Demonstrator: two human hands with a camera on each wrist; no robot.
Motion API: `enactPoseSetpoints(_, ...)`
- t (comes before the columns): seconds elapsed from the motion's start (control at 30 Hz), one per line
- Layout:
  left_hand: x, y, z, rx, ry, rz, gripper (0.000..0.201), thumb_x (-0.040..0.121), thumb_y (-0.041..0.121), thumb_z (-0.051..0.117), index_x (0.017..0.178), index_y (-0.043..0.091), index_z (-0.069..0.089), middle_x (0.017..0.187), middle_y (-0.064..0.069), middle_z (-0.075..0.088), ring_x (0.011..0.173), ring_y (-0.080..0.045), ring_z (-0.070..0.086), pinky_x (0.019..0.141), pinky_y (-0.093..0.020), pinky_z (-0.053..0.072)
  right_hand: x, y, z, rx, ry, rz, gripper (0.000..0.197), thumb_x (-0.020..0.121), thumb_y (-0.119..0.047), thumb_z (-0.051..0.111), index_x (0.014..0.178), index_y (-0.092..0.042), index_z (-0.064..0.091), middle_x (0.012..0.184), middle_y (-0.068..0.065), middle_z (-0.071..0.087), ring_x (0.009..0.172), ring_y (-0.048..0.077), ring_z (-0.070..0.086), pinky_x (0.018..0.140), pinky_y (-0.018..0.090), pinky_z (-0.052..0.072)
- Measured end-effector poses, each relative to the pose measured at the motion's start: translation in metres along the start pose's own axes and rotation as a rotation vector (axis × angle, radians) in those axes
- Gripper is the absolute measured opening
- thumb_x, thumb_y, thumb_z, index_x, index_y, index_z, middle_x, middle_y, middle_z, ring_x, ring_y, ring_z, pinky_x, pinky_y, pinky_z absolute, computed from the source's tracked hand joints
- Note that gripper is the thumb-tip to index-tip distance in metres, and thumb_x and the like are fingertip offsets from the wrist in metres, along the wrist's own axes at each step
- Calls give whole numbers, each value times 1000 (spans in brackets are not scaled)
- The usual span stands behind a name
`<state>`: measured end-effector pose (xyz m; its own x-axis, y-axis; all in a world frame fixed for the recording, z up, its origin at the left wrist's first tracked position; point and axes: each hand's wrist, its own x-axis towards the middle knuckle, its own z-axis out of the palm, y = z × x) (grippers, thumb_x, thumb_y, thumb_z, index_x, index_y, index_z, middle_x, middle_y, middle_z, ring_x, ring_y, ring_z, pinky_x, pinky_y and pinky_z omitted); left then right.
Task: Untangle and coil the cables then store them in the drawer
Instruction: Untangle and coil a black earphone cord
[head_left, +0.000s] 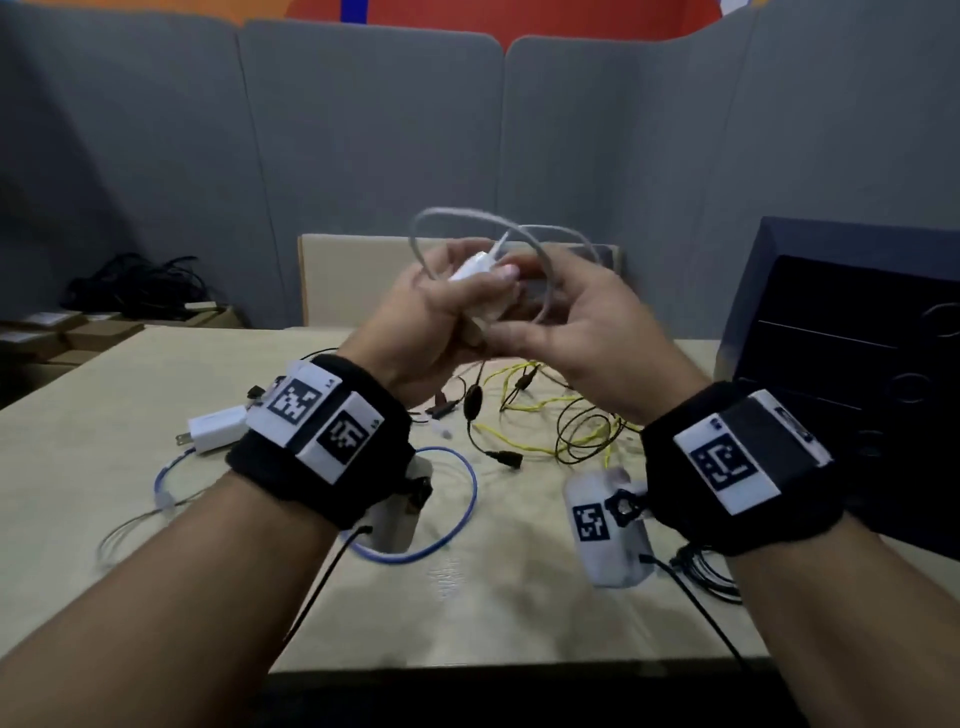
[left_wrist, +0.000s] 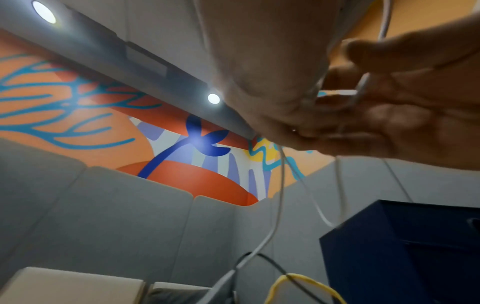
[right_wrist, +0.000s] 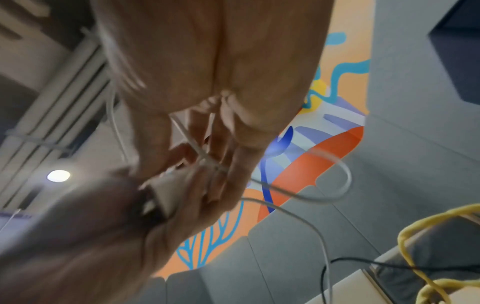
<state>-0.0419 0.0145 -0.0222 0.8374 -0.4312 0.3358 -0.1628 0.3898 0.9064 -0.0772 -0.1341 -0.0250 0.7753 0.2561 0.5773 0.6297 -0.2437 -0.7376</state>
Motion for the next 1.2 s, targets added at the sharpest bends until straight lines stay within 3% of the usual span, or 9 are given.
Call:
enactPoseSetpoints(0.07,0,1,-10,-34,53,27,51,80,-1,64,126,7,44,98,-8,64,74,-21,69,60,-34,58,-1,-1,-6,110,-25,40,40,81,-5,72,119,-13,59,119,10,66,99,22,69,81,35,59)
enactPoseSetpoints(0.23,-1,7,-34,-122,94,85,42,72,2,56,113,10,49,86,-14,63,65,-24,65,56,-25,55,5,22,-27,-100,361,148,12,96,-29,60,102,-19,61,101,3,62,78,19,64,55,36,56)
enactPoseSetpoints(0.47,-5,15,-44,-144,22,126,38,75,5,49,112,13,52,81,-10,63,64,-20,58,53,-22,48,19,90,0,-760,-265,691,47,98,-23,52,144,-24,39,108,7,63,82,23,69,70,34,57)
enactPoseSetpoints(0.53,-4,15,-46,-127,31,126,37,75,5,49,111,14,52,81,-9,63,64,-21,57,53,-22,47,25,102,9,-760,-349,765,45,99,-23,52,142,-16,40,111,10,61,86,27,68,71,38,57)
enactPoseSetpoints(0.63,-3,11,-52,-46,92,124,38,74,5,52,112,13,52,79,-8,64,62,-21,59,52,-23,46,29,107,10,-893,-387,694,28,97,-30,57,118,-13,64,89,2,63,78,21,60,60,26,47)
enactPoseSetpoints(0.73,-1,3,-58,126,202,127,40,75,4,58,114,13,52,84,-9,63,62,-21,62,51,-24,46,34,99,2,-880,-230,574,24,95,-35,61,86,-14,69,70,-2,57,75,20,54,54,23,36)
enactPoseSetpoints(0.9,6,-11,-69,405,422,186,39,81,0,62,118,11,53,99,-12,64,66,-20,65,57,-31,52,41,76,-27,-801,-36,565,32,93,-36,64,73,-12,68,63,4,55,55,19,51,48,24,39)
enactPoseSetpoints(1.0,6,-14,-72,484,512,227,35,82,-1,61,111,18,53,96,-2,61,76,-23,63,71,-42,55,43,73,-51,-736,246,589,29,99,-22,49,78,-5,60,77,13,56,71,29,57,66,38,52)
enactPoseSetpoints(1.2,7,-16,-85,597,669,231,39,82,2,61,108,27,47,105,-4,59,78,-20,59,68,-39,55,36,69,-81,-61,859,652,17,105,-21,27,107,-14,42,69,7,50,44,18,50,33,14,36)
